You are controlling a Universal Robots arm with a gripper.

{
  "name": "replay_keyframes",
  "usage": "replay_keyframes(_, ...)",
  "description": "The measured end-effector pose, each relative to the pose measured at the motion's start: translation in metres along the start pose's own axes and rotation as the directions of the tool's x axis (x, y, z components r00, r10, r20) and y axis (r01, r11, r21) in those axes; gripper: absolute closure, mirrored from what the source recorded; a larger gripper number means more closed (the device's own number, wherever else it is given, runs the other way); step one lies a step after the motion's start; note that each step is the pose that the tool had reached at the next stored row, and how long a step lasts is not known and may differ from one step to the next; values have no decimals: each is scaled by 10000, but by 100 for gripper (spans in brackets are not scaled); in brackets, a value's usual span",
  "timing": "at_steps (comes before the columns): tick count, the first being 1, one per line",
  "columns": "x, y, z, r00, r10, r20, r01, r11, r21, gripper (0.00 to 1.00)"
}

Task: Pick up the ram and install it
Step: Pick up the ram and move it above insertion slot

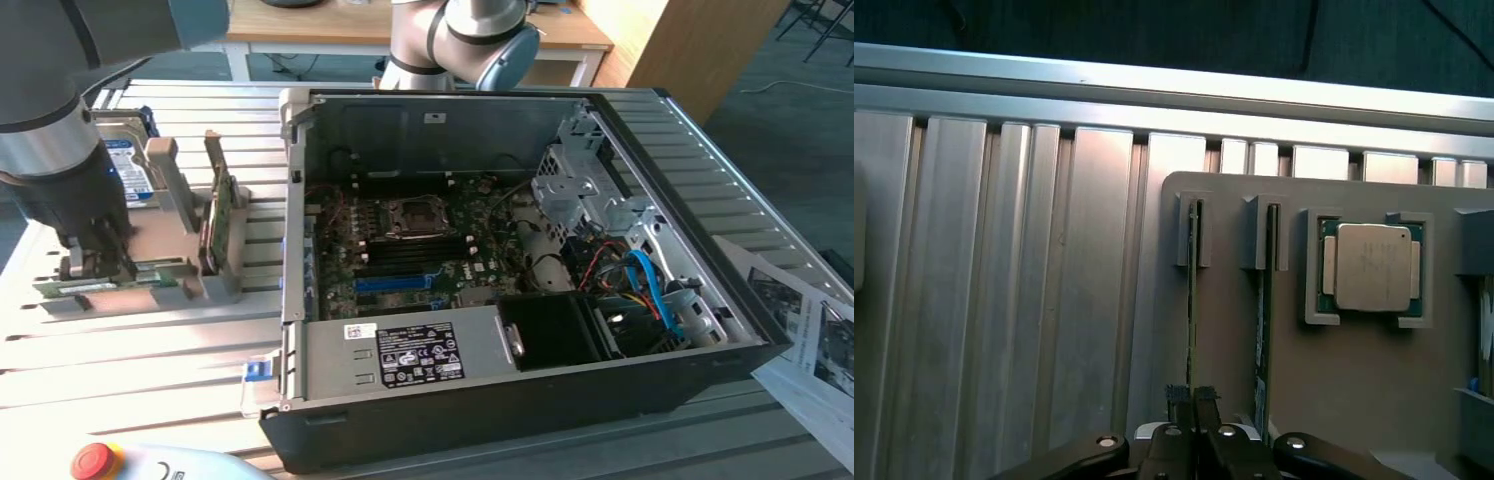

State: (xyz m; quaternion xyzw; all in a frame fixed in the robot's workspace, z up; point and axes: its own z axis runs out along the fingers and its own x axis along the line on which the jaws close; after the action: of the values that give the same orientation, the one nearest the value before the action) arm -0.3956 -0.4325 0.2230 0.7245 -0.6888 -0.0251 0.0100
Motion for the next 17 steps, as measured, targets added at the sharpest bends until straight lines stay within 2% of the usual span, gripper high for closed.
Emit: replay_keyframes(17,-7,15,-314,9997,224,10,-224,9997,4,88)
